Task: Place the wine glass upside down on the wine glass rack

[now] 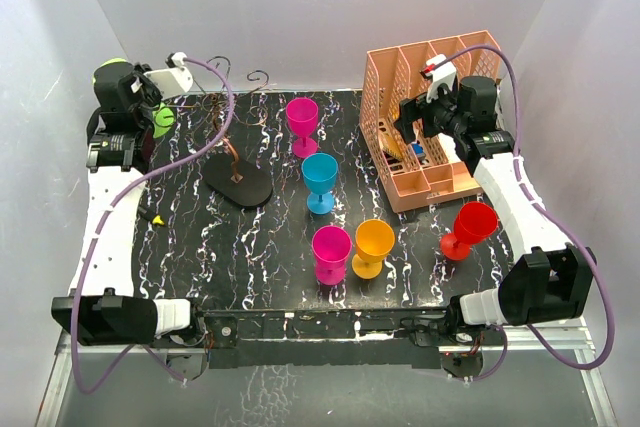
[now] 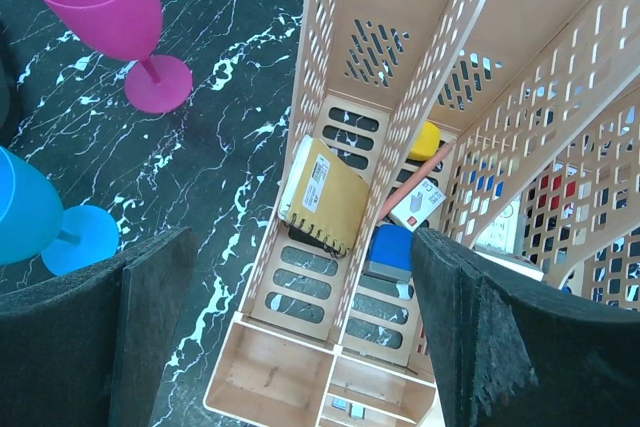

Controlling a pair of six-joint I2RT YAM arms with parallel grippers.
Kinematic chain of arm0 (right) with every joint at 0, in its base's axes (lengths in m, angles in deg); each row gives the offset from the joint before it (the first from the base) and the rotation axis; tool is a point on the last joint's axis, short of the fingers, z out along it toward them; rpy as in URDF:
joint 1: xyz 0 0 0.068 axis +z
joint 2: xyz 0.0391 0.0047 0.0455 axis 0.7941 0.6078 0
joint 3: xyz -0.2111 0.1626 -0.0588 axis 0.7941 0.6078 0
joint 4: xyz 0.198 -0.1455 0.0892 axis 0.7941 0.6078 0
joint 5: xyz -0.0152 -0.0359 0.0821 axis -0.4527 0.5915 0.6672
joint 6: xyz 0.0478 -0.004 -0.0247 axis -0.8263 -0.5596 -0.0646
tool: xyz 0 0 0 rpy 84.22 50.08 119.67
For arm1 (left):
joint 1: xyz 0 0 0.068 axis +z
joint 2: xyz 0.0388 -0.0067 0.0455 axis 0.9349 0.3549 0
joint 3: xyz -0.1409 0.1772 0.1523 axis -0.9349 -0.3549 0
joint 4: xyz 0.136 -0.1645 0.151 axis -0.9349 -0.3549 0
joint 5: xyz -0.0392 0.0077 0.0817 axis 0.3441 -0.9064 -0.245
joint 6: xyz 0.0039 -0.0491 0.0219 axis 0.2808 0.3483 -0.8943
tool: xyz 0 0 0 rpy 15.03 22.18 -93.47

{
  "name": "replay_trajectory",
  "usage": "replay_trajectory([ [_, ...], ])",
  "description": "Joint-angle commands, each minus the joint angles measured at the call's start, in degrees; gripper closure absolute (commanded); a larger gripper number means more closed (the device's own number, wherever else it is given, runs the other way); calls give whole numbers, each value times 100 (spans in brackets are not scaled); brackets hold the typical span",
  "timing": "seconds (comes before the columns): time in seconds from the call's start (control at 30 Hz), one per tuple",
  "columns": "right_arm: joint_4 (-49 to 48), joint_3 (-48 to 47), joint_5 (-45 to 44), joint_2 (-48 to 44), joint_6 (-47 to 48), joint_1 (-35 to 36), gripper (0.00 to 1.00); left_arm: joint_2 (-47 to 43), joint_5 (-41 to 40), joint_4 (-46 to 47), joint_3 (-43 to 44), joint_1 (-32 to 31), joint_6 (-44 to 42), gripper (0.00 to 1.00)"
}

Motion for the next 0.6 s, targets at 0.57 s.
replay_trajectory([
  [0.57,-345,84,264,78,-74,-32,4,363,1736,-776,485,-335,-400,100],
])
